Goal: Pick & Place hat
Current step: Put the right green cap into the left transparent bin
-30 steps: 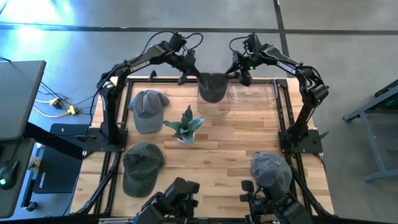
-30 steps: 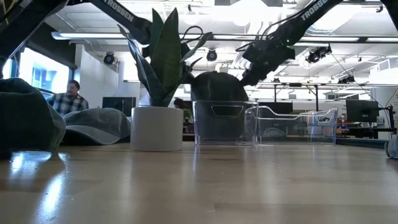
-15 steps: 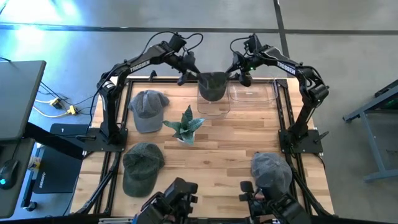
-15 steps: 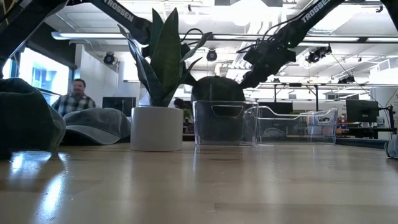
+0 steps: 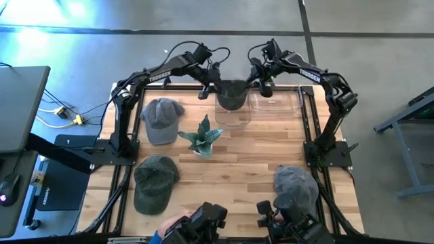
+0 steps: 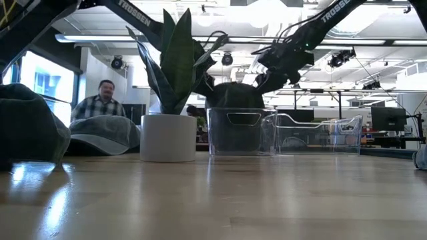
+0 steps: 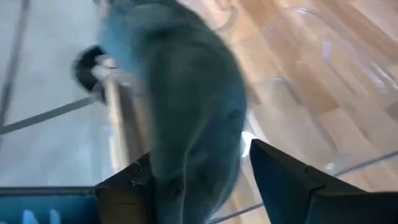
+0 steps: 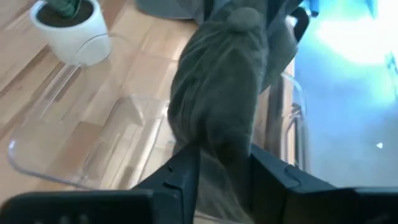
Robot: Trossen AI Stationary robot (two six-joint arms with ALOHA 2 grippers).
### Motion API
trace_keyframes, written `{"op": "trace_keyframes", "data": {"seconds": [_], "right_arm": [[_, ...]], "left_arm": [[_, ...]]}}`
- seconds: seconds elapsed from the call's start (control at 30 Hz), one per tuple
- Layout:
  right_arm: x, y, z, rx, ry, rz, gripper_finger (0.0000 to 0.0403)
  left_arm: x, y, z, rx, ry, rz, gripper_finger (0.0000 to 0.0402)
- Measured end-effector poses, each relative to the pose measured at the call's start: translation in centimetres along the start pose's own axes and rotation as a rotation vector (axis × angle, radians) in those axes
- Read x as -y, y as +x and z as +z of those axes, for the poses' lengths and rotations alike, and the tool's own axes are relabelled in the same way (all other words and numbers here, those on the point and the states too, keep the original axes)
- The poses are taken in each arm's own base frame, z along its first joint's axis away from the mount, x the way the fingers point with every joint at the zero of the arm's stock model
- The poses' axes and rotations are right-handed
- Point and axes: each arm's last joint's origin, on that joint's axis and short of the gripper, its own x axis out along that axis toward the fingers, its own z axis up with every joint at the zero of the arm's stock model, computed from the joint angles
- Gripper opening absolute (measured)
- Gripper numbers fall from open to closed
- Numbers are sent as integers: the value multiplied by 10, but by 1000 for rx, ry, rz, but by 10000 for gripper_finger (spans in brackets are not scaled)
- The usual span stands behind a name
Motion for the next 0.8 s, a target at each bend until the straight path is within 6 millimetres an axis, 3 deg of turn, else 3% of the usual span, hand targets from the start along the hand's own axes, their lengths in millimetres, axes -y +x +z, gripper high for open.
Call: {"op": "trace_keyframes", "data": {"seconds": [0.3,0.63,0.8], "right_arm": [[-6,-7,-9,7,49,82,6],[-2,-9,-9,21,142,55,27],[0,-13,-12,46,171,60,80]], "left_arm": [[3,-3,7,75,31,-48,195],[2,-4,8,68,38,-34,195],[0,-5,7,49,40,-5,195]]}}
